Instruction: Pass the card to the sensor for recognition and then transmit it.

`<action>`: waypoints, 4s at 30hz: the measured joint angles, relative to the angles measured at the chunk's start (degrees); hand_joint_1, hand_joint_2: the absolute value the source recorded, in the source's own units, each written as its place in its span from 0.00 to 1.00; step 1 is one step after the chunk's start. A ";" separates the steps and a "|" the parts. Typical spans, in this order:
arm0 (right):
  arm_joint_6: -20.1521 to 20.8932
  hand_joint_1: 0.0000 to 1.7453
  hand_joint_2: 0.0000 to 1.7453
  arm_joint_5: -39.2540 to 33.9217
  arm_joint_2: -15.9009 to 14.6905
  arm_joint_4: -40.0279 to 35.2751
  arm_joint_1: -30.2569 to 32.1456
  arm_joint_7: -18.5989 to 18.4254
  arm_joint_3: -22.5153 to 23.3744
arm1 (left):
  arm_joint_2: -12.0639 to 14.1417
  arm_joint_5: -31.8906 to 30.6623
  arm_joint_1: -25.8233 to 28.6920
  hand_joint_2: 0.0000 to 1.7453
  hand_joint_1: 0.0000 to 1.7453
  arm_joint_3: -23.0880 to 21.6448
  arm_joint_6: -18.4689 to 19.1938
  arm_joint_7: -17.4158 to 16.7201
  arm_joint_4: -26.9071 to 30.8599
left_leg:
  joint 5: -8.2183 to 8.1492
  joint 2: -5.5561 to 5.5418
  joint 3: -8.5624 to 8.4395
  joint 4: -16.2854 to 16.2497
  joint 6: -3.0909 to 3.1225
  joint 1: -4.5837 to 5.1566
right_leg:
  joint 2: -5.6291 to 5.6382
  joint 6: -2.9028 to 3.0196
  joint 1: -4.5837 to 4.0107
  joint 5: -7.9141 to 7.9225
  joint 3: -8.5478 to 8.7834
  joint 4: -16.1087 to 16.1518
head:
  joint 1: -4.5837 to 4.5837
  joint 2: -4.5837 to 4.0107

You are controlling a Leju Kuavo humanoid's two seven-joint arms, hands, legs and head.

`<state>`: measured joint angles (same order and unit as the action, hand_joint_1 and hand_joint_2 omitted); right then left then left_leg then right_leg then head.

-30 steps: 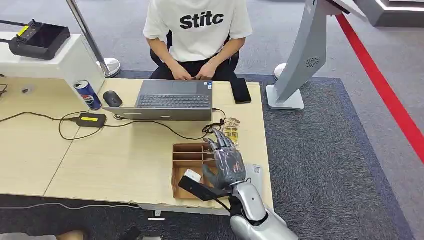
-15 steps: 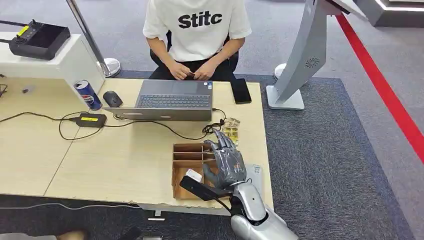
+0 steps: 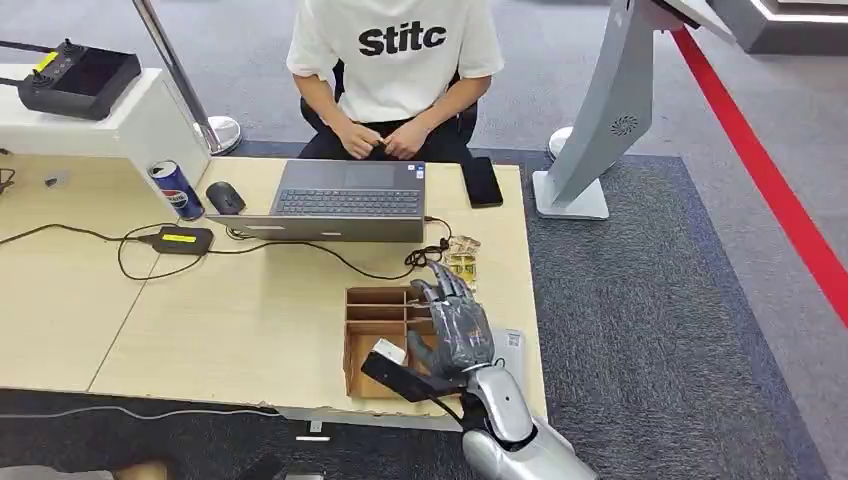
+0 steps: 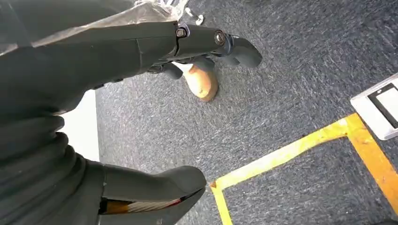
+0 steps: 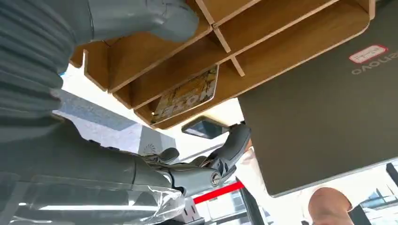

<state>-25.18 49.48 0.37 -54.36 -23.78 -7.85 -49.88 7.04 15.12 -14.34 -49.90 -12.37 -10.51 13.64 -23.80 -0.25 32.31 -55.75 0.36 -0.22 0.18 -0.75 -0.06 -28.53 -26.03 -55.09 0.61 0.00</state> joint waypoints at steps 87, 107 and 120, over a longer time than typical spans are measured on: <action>0.37 1.00 1.00 -2.29 -1.16 2.36 -1.08 0.79 1.27 | 0.00 -1.18 0.12 1.00 0.00 1.33 0.50 0.20 0.00 | 0.00 0.00 -0.01 0.00 0.00 0.00 | 0.00 0.00 0.00 0.00 0.00 0.00 | 0.00 0.00; -9.77 1.00 1.00 0.26 -4.24 -11.07 6.32 -1.29 5.47 | -0.07 -0.52 2.52 1.00 0.00 2.84 -1.09 1.86 0.00 | 0.00 0.01 0.00 0.00 0.00 0.00 | 0.00 0.00 0.01 0.00 -0.03 0.01 | 0.00 0.00; -12.50 1.00 1.00 4.44 -8.48 -27.87 11.08 -3.37 12.29 | -0.07 0.00 3.41 1.00 0.00 4.31 -1.55 2.30 0.00 | 0.00 0.01 -0.01 -0.01 0.00 0.00 | 0.01 0.00 0.02 0.01 -0.02 0.01 | 0.00 0.00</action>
<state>-37.68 53.92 -8.11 -82.23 -12.70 -11.21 -37.59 6.97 15.12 -10.94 -45.59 -13.92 -8.22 13.64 -23.80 -0.24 32.30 -55.75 0.36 -0.22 0.19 -0.75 -0.04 -28.52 -26.04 -55.08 0.61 0.00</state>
